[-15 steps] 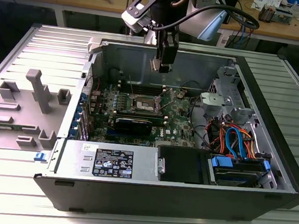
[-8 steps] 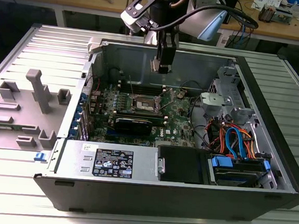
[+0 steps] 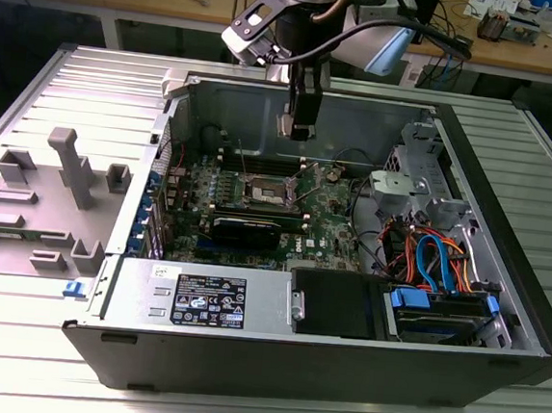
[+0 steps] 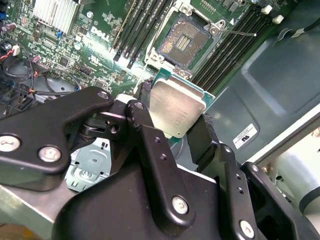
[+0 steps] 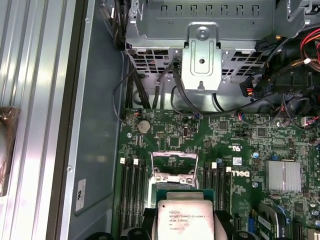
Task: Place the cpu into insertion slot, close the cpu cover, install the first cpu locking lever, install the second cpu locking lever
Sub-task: 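Place the cpu into insertion slot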
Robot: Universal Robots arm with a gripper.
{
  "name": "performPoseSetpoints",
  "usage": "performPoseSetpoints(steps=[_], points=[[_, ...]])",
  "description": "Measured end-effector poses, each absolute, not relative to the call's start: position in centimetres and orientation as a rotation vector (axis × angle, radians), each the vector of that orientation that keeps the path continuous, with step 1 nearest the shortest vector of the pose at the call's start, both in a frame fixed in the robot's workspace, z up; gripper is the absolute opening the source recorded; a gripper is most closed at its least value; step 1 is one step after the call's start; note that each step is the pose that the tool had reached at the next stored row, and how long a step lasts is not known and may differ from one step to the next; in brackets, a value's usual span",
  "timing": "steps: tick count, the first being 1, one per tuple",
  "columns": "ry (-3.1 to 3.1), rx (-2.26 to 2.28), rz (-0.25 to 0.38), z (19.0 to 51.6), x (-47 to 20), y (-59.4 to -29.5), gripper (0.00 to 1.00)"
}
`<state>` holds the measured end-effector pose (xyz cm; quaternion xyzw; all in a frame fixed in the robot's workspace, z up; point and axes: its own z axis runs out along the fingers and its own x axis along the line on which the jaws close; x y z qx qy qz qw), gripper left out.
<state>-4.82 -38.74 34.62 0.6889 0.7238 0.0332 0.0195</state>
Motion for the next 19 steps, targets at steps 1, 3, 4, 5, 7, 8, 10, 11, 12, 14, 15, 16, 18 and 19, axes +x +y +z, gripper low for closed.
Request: performPoseSetpoints(steps=[1,3,4,5,7,8,10,11,12,14,15,16,18,19], points=[[2.246,2.138,0.103,34.62,-4.82,-38.74,0.54],[2.246,2.138,0.103,34.59,-4.82,-38.74,0.54],[2.246,2.138,0.103,34.57,-4.82,-38.74,0.54],[2.246,2.138,0.103,34.56,-4.82,-38.74,0.54],[2.245,2.139,0.103,34.52,-4.82,-38.74,0.54],[2.244,2.14,0.103,34.52,-4.82,-38.74,0.54],[2.242,2.141,0.103,34.51,-4.82,-38.74,0.54],[2.242,2.142,0.103,34.5,-4.82,-38.74,0.54],[2.242,2.142,0.103,34.5,-4.82,-38.74,0.54],[2.241,2.142,0.103,34.47,-4.82,-38.74,0.54],[2.241,2.142,0.103,34.47,-4.82,-38.74,0.54],[2.241,2.143,0.103,34.47,-4.82,-38.74,0.54],[2.241,2.143,0.103,34.46,-4.82,-38.74,0.54],[2.241,2.143,0.103,34.46,-4.82,-38.74,0.54]])
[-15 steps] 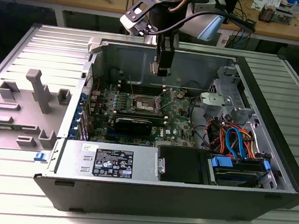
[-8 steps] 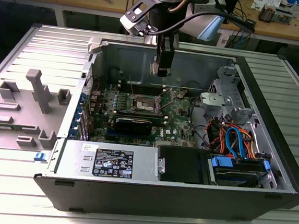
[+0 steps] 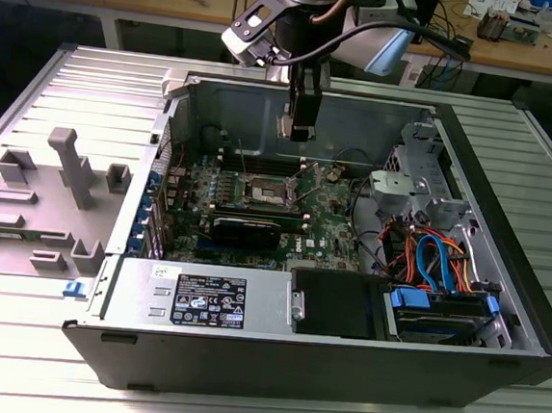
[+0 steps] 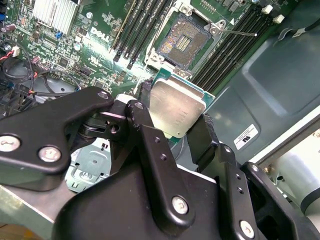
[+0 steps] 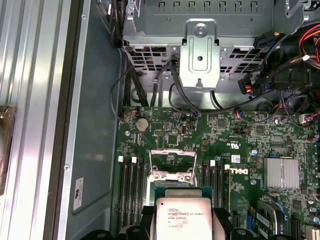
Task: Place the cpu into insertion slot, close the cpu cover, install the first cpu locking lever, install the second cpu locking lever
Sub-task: 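Place the cpu into insertion slot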
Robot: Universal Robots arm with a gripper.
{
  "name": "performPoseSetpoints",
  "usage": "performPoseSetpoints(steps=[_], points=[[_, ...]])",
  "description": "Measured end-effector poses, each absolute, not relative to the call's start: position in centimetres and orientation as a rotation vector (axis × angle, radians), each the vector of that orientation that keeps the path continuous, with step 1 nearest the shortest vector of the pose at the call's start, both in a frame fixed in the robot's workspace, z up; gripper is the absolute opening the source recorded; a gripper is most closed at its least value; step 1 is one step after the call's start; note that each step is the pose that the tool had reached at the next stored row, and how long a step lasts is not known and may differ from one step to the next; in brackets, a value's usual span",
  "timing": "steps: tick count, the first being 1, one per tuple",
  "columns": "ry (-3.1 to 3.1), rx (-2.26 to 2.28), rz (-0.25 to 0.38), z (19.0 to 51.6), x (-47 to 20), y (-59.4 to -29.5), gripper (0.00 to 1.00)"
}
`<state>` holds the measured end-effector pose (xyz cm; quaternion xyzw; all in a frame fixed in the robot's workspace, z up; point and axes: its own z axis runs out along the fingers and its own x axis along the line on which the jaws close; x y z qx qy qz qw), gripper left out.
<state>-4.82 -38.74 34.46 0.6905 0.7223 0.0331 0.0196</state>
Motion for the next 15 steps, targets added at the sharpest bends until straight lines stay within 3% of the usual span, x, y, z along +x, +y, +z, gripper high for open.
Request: performPoseSetpoints(steps=[15], points=[[2.181,2.2,0.099,33.98,-4.82,-38.74,0.54]])
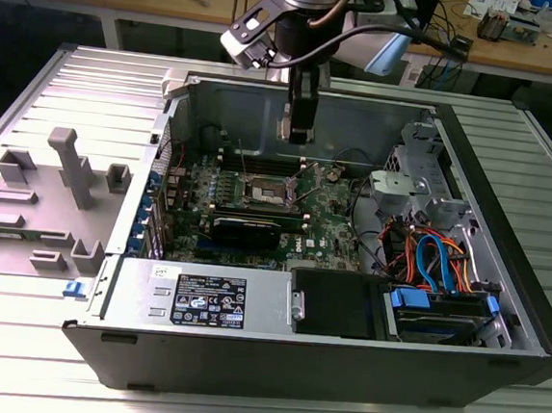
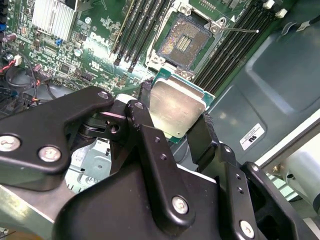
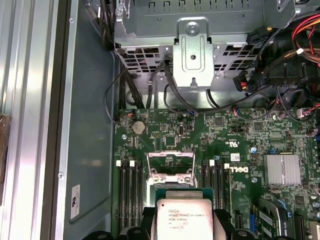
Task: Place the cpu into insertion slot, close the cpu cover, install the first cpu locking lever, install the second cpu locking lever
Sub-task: 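Place the cpu into insertion slot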
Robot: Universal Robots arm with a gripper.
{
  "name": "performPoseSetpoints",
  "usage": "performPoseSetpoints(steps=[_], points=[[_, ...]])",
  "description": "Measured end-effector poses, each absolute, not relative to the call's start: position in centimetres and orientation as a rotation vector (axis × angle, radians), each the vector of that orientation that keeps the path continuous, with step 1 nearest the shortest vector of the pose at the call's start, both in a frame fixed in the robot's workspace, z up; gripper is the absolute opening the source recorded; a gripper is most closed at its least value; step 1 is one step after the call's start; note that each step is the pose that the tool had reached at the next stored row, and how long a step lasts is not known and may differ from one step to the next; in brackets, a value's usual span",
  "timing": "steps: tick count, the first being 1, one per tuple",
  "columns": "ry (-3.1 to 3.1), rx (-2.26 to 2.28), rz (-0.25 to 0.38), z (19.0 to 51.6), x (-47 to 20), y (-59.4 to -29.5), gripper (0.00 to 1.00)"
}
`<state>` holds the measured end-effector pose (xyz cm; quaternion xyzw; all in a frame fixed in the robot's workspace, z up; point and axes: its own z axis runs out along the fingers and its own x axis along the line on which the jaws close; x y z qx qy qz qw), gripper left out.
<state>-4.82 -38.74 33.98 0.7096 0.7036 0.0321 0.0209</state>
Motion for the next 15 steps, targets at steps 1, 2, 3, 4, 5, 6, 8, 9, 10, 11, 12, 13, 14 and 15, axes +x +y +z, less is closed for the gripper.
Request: performPoseSetpoints(steps=[1,2,3,4,5,6,8,9,10,11,12,13,14,15], points=[[2.181,2.2,0.099,33.97,-4.82,-38.74,0.54],[2.181,2.2,0.1,33.96,-4.82,-38.74,0.54],[2.181,2.2,0.099,33.95,-4.82,-38.74,0.54],[2.181,2.2,0.1,33.93,-4.82,-38.74,0.54],[2.181,2.2,0.099,33.93,-4.82,-38.74,0.54],[2.181,2.2,0.1,33.92,-4.82,-38.74,0.54],[2.181,2.2,0.099,33.92,-4.82,-38.74,0.54],[2.181,2.2,0.1,33.92,-4.82,-38.74,0.54],[2.181,2.2,0.099,33.92,-4.82,-38.74,0.54],[2.181,2.2,0.099,33.92,-4.82,-38.74,0.54],[2.181,2.2,0.099,33.91,-4.82,-38.74,0.54],[2.181,2.2,0.1,33.9,-4.82,-38.74,0.54],[2.181,2.201,0.1,33.84,-4.82,-38.74,0.54],[2.181,2.201,0.1,33.8,-4.89,-38.75,0.54]])
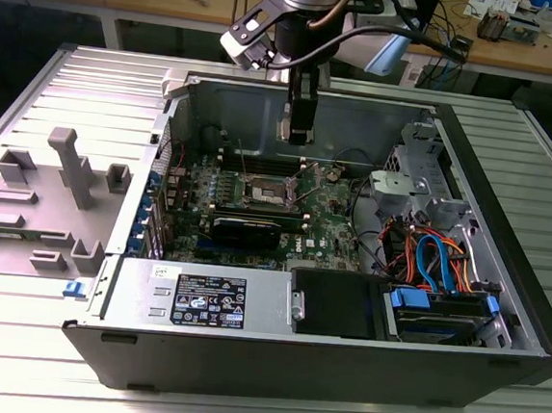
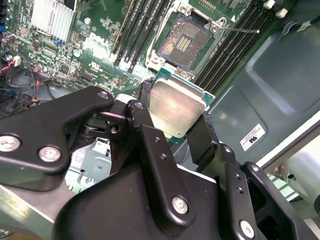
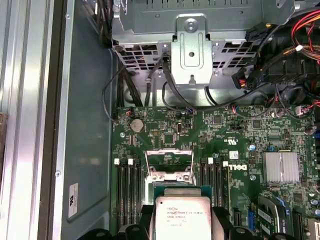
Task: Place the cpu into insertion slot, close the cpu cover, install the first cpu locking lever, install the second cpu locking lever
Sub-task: 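Place the cpu into insertion slot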
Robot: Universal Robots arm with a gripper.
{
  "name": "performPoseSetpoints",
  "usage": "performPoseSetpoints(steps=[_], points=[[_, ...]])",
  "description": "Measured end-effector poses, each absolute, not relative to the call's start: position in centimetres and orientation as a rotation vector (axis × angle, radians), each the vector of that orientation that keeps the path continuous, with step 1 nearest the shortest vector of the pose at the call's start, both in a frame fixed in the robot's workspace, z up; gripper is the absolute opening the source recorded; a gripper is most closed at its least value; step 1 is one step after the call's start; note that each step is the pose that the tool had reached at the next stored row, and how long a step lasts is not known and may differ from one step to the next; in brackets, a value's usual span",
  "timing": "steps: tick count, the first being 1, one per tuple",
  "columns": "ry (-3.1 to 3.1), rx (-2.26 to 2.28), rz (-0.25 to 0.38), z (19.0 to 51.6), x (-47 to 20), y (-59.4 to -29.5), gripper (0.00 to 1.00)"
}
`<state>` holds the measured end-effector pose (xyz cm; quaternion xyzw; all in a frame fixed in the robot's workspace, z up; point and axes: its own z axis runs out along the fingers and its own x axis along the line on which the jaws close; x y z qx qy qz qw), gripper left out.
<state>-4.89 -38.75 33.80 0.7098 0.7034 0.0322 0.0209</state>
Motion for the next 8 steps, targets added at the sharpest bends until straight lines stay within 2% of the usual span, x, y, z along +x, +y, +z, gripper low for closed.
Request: performPoseSetpoints(steps=[8], points=[[2.179,2.2,0.097,32.0,-4.9,-38.7,0.54]])
